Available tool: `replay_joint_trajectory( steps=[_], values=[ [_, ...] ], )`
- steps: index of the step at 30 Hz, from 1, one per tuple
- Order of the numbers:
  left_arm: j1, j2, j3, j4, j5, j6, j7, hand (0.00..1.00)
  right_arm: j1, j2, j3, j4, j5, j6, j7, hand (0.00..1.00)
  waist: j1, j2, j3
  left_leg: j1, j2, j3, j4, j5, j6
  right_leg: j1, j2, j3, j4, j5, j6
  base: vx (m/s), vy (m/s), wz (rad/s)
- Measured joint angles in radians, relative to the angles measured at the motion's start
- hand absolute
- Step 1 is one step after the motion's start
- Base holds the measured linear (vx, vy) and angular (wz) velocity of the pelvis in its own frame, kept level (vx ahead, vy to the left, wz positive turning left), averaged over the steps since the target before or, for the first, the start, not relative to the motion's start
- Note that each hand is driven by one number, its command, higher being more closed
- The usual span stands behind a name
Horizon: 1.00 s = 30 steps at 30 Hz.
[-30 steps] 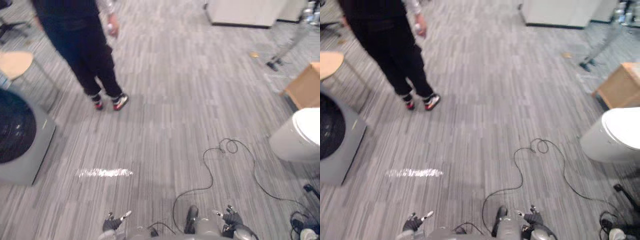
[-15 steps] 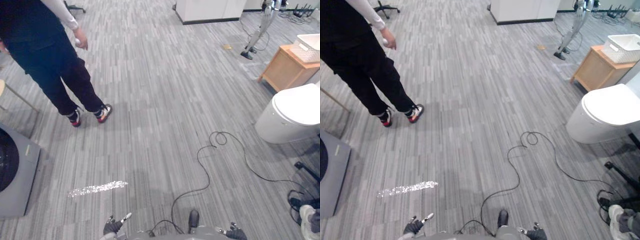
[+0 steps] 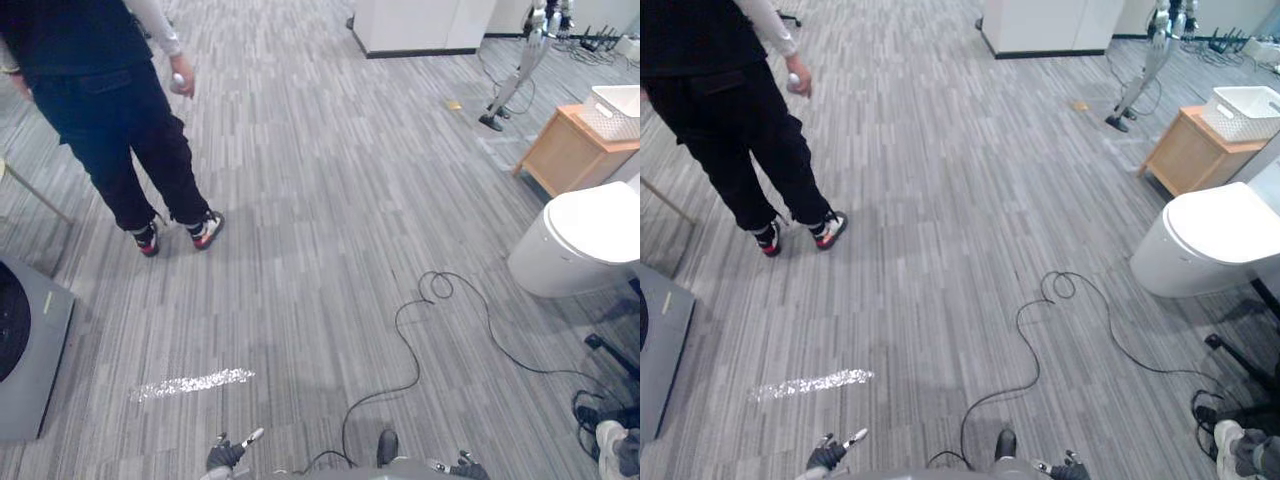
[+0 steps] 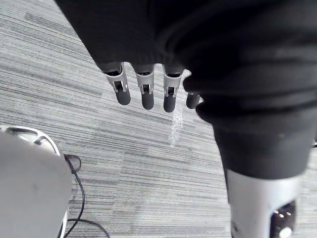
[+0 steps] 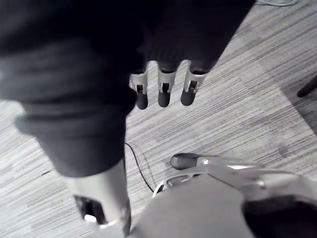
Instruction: Organize washtable
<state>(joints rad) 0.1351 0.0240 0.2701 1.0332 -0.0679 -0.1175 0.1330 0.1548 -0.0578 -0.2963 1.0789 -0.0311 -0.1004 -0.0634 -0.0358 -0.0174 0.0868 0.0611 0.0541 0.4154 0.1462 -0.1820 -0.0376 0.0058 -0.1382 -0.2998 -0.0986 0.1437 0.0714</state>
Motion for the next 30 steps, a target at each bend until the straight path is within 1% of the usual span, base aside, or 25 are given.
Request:
replay_joint_trajectory(
  steps=[5, 7, 8, 9, 10, 11, 12, 13, 14, 15, 16, 17, 18, 19, 20, 21, 22, 23, 24, 25, 26, 27, 28, 29, 30],
  values=[
    [-0.001, 0.000, -0.034, -0.003, -0.001, -0.004, -0.001, 0.00, -0.002, -0.005, 0.001, -0.002, -0.001, 0.000, 0.000, 0.00, 0.006, 0.006, 0.003, -0.021, -0.004, -0.031, -0.006, 0.006, 0.009, -0.005, -0.005, -0.026, 0.000, -0.002, 0.000, -0.02, -0.009, 0.19],
    [-0.001, 0.001, -0.037, -0.006, -0.002, -0.006, -0.001, 0.00, -0.002, -0.004, 0.001, -0.002, -0.001, 0.000, 0.000, 0.00, 0.006, 0.003, 0.003, -0.047, 0.001, -0.048, 0.018, 0.007, 0.010, -0.008, -0.006, -0.041, 0.001, -0.020, 0.000, -0.05, -0.072, 0.40],
    [-0.002, 0.003, -0.035, -0.025, -0.007, -0.006, -0.001, 0.00, -0.010, -0.001, 0.003, 0.000, -0.001, 0.000, 0.000, 0.00, 0.005, -0.005, 0.014, -0.107, 0.023, -0.060, 0.142, 0.005, 0.006, -0.010, -0.010, -0.047, 0.010, -0.047, -0.002, -0.05, -0.085, 0.48],
    [-0.002, 0.008, -0.034, -0.041, -0.012, -0.010, -0.002, 0.00, -0.016, -0.002, 0.005, 0.000, -0.002, 0.000, 0.000, 0.00, 0.008, -0.006, 0.029, -0.143, 0.041, -0.061, 0.228, 0.005, 0.006, -0.008, -0.014, -0.046, 0.024, -0.060, -0.001, -0.05, -0.068, 0.49],
    [-0.001, 0.009, -0.031, -0.068, -0.018, -0.015, -0.001, 0.00, -0.020, -0.008, 0.016, 0.000, -0.002, -0.002, -0.001, 0.00, 0.015, -0.002, 0.052, -0.196, 0.076, -0.060, 0.364, 0.013, -0.008, -0.002, -0.014, -0.045, 0.043, -0.073, -0.005, -0.06, -0.013, 0.20],
    [-0.002, 0.007, -0.027, -0.094, -0.029, -0.019, -0.002, 0.00, -0.022, -0.014, 0.027, -0.001, -0.002, -0.003, -0.003, 0.00, 0.025, 0.002, 0.075, -0.243, 0.112, -0.063, 0.496, 0.041, -0.052, 0.016, -0.011, -0.043, 0.056, -0.083, -0.008, -0.06, 0.011, 0.07],
    [-0.001, 0.007, -0.022, -0.100, -0.038, -0.024, -0.001, 0.00, -0.021, -0.021, 0.037, -0.002, -0.002, -0.002, -0.003, 0.00, 0.040, 0.004, 0.089, -0.303, 0.144, -0.079, 0.616, 0.049, -0.057, 0.043, -0.013, -0.039, 0.060, -0.092, -0.005, -0.06, 0.020, -0.07],
    [-0.001, 0.008, -0.022, -0.099, -0.038, -0.024, -0.001, 0.00, -0.021, -0.026, 0.039, -0.002, -0.003, -0.002, -0.003, 0.00, 0.042, 0.009, 0.090, -0.313, 0.152, -0.075, 0.620, 0.040, -0.042, 0.048, -0.015, -0.033, 0.061, -0.092, -0.005, -0.03, 0.033, -0.19],
    [-0.001, 0.007, -0.022, -0.099, -0.038, -0.024, -0.001, 0.00, -0.021, -0.032, 0.039, -0.002, -0.010, -0.002, -0.003, 0.00, 0.046, 0.017, 0.092, -0.329, 0.163, -0.066, 0.604, 0.034, -0.034, 0.049, -0.016, -0.026, 0.060, -0.094, -0.002, -0.04, 0.061, -0.33],
    [0.001, 0.008, -0.020, -0.098, -0.038, -0.024, 0.000, 0.00, -0.019, -0.033, 0.039, -0.003, -0.011, -0.002, -0.003, 0.00, 0.047, 0.025, 0.096, -0.337, 0.174, -0.051, 0.526, 0.034, -0.034, 0.041, -0.018, -0.017, 0.057, -0.103, 0.011, -0.04, 0.100, -0.48],
    [0.008, -0.003, -0.008, -0.090, -0.036, -0.022, 0.000, 0.00, -0.014, -0.047, 0.040, -0.008, -0.011, -0.003, -0.004, 0.00, 0.054, 0.057, 0.088, -0.333, 0.183, -0.059, 0.362, 0.025, -0.035, 0.047, 0.017, -0.002, 0.049, -0.118, 0.041, -0.01, 0.067, -0.54],
    [0.017, -0.026, -0.002, -0.083, -0.035, -0.024, 0.000, 0.00, -0.011, -0.076, 0.035, -0.021, -0.010, -0.004, 0.000, 0.00, 0.058, 0.111, 0.077, -0.339, 0.228, -0.074, 0.247, -0.020, -0.051, 0.007, 0.061, 0.001, 0.139, -0.150, 0.032, 0.05, 0.110, -0.43],
    [0.033, -0.023, 0.004, -0.080, -0.042, -0.028, -0.007, 0.00, -0.018, -0.085, 0.045, -0.037, -0.013, -0.001, -0.005, 0.00, 0.050, 0.095, 0.079, -0.360, 0.217, -0.073, 0.264, 0.050, -0.015, -0.076, 0.030, 0.014, 0.456, -0.310, -0.007, 0.12, 0.000, 0.11],
    [0.041, 0.023, 0.017, -0.082, -0.040, -0.023, -0.001, 0.00, -0.004, -0.048, 0.040, -0.026, -0.020, 0.000, -0.005, 0.00, 0.050, 0.014, 0.092, -0.372, 0.165, -0.069, 0.300, 0.034, -0.041, -0.041, -0.034, 0.011, 0.488, -0.454, 0.019, 0.09, 0.020, 0.51],
    [0.040, 0.027, 0.019, -0.076, -0.040, -0.022, 0.002, 0.00, -0.010, -0.049, 0.036, -0.011, -0.019, 0.003, -0.007, 0.00, 0.045, 0.021, 0.111, -0.394, 0.177, -0.098, 0.357, 0.011, -0.051, -0.023, -0.037, -0.011, 0.499, -0.469, 0.021, 0.10, 0.001, 0.63],
    [0.065, 0.024, 0.030, -0.059, -0.039, -0.011, 0.001, 0.00, 0.000, -0.046, 0.021, -0.001, -0.019, 0.007, -0.020, 0.00, 0.053, 0.011, 0.112, -0.435, 0.179, -0.129, 0.429, 0.002, -0.057, -0.008, -0.037, -0.002, 0.482, -0.475, 0.033, 0.07, 0.079, 0.25],
    [0.090, 0.005, 0.051, -0.044, -0.040, -0.007, 0.002, 0.00, 0.000, -0.047, 0.021, -0.002, -0.020, 0.008, -0.020, 0.00, 0.056, 0.020, 0.106, -0.459, 0.184, -0.141, 0.449, 0.002, -0.056, -0.004, -0.041, 0.003, 0.461, -0.477, 0.037, 0.09, 0.115, -0.01],
    [0.113, -0.013, 0.063, -0.036, -0.040, 0.003, 0.004, 0.00, 0.001, -0.048, 0.019, -0.001, -0.019, 0.008, -0.021, 0.00, 0.056, 0.024, 0.098, -0.490, 0.191, -0.150, 0.473, 0.000, -0.052, -0.001, -0.045, 0.004, 0.452, -0.489, 0.059, 0.52, 0.508, -0.25],
    [0.162, -0.018, 0.083, -0.014, -0.038, 0.013, 0.001, 0.00, 0.012, -0.045, -0.035, 0.051, -0.018, 0.010, -0.021, 0.00, 0.065, 0.001, 0.058, -0.466, 0.124, -0.120, 0.572, -0.193, 0.044, -0.012, -0.153, 0.049, 0.608, -0.526, 0.105, 0.67, 0.610, -0.13],
    [0.157, -0.008, 0.096, 0.003, -0.037, 0.021, 0.002, 0.00, 0.012, -0.034, -0.071, 0.053, -0.019, 0.011, -0.019, 0.00, 0.051, -0.021, 0.052, -0.433, 0.085, -0.108, 0.601, -0.247, 0.068, -0.092, -0.215, 0.095, 0.864, -0.487, 0.038, 0.85, 0.712, 0.05],
    [0.159, 0.004, 0.092, 0.001, -0.033, 0.023, 0.001, 0.00, 0.019, -0.020, -0.094, 0.052, -0.018, 0.014, -0.018, 0.00, 0.040, -0.018, 0.058, -0.368, 0.054, -0.095, 0.599, -0.289, 0.086, -0.154, -0.258, 0.139, 1.047, -0.367, -0.061, 0.51, 0.318, 0.23],
    [0.158, 0.008, 0.086, -0.002, -0.033, 0.024, 0.001, 0.00, 0.026, -0.013, -0.100, 0.054, -0.018, 0.015, -0.018, 0.00, 0.036, -0.020, 0.058, -0.326, 0.039, -0.094, 0.587, -0.311, 0.099, -0.172, -0.264, 0.168, 1.111, -0.312, -0.065, 0.55, 0.277, 0.09],
    [0.157, 0.016, 0.070, -0.005, -0.031, 0.025, 0.000, 0.00, 0.029, 0.003, -0.104, 0.058, -0.018, 0.024, -0.015, 0.00, 0.035, -0.019, 0.059, -0.227, 0.019, -0.095, 0.545, -0.339, 0.116, -0.199, -0.233, 0.205, 1.221, -0.317, -0.033, 0.57, 0.198, -0.11],
    [0.160, 0.020, 0.049, -0.005, -0.028, 0.025, -0.001, 0.00, 0.030, 0.016, -0.105, 0.055, -0.017, 0.026, -0.012, 0.00, 0.025, -0.016, 0.058, -0.158, 0.010, -0.092, 0.488, -0.342, 0.117, -0.216, -0.202, 0.196, 1.271, -0.345, -0.021, 0.68, 0.184, -0.08],
    [0.162, 0.022, 0.026, -0.003, -0.015, 0.025, -0.005, 0.00, 0.033, 0.025, -0.105, 0.041, -0.009, 0.026, -0.006, 0.00, 0.002, -0.010, 0.053, -0.066, -0.001, -0.094, 0.399, -0.339, 0.116, -0.258, -0.159, 0.144, 1.286, -0.384, -0.030, 0.74, 0.150, -0.04]
  ],
)
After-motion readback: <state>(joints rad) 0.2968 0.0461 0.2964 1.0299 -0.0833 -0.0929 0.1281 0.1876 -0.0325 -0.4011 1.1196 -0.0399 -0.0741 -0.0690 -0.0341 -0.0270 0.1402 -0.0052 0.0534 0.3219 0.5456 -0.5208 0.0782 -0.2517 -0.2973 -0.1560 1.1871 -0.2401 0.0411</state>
